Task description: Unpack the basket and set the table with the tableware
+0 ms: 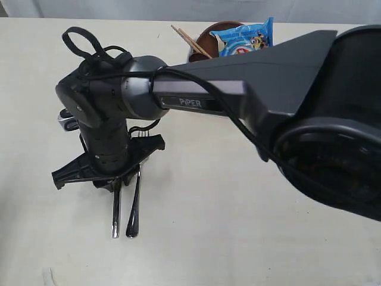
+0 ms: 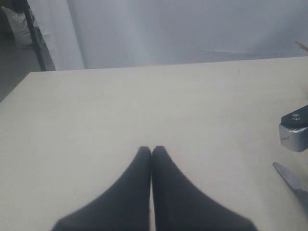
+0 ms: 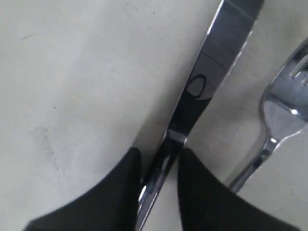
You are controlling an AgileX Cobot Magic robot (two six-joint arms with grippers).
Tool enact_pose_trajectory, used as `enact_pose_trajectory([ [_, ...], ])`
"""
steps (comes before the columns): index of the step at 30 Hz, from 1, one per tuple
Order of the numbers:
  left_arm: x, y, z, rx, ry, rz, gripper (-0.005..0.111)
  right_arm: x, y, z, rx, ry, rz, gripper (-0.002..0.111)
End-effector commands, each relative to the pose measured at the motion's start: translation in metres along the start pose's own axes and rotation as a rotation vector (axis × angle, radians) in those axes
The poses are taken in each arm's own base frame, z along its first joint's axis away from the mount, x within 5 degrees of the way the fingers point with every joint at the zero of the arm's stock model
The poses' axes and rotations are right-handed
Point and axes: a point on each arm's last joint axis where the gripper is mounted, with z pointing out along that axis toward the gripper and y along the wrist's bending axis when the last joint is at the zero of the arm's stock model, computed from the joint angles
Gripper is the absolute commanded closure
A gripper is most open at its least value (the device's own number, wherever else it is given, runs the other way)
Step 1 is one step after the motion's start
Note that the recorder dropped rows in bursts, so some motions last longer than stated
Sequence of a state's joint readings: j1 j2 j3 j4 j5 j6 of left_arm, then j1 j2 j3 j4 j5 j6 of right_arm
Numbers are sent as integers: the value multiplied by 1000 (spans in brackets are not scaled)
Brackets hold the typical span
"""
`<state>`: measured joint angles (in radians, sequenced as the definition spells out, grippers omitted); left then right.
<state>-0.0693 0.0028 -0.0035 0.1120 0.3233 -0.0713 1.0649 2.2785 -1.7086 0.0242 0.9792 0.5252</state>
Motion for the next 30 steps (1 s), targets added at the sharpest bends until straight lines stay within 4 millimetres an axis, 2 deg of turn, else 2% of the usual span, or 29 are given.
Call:
enact_pose_trajectory([
  [1,1,0,0,2,1,-7,107,-1,-2,8,-1,7,10,109],
  [8,1,0,0,0,0,-3,107,-5,6,7,-84,-31,156,109],
  [17,1,0,0,0,0,-3,107,-17,2,5,-153,-82,429,109],
  [25,1,0,0,0,0,-1,107,-15,-1,3,-127,-55,581,109],
  [30,1,0,0,-1,0,-1,107,-14,1,3,-137,-44,588,109],
])
